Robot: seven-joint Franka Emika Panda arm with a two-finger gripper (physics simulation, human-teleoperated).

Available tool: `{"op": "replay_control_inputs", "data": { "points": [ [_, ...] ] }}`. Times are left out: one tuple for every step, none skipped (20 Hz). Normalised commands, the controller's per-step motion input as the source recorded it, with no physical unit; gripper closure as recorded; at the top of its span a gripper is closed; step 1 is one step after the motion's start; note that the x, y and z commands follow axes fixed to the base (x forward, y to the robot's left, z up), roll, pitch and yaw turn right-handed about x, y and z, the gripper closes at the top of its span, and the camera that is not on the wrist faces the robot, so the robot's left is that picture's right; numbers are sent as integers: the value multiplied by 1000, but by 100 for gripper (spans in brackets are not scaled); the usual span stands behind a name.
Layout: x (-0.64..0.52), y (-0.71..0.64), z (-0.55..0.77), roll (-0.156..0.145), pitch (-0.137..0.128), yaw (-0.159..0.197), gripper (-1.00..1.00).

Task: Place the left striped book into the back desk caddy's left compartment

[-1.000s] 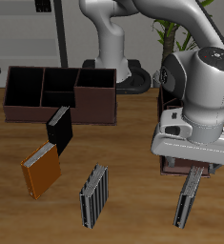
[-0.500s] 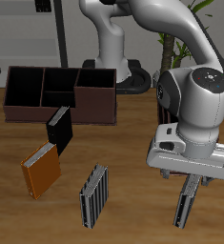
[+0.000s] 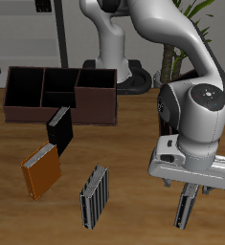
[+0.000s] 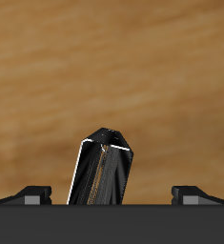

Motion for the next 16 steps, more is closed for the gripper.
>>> {"op": "replay_control_inputs", "data": {
  "points": [
    [30, 43, -162, 21, 40, -30, -100],
    [2, 42, -87, 22, 12, -28, -100],
    [-29, -77, 8, 0, 0, 0, -100],
    [1, 91, -138, 15, -45, 87, -100],
    [46, 74, -262, 27, 82, -22, 100],
    [-14, 283, -200, 99, -61, 114, 100],
    [8, 67, -148, 35, 0, 49, 100],
    [19, -132, -91, -33, 25, -55, 100],
    [13, -74, -77, -10, 5, -6, 100],
    [14, 12, -164, 33, 21, -6, 100],
    [2, -50, -147, -35, 21, -10, 100],
    [69, 23, -127, 17, 41, -39, 100],
    [12, 44, -30, 12, -2, 29, 100],
    [-59, -23, -26, -12, -6, 6, 100],
    [-51, 1, 0, 19, 11, -22, 100],
    [-50, -1, 66, 16, -22, 26, 100]
  ]
}}
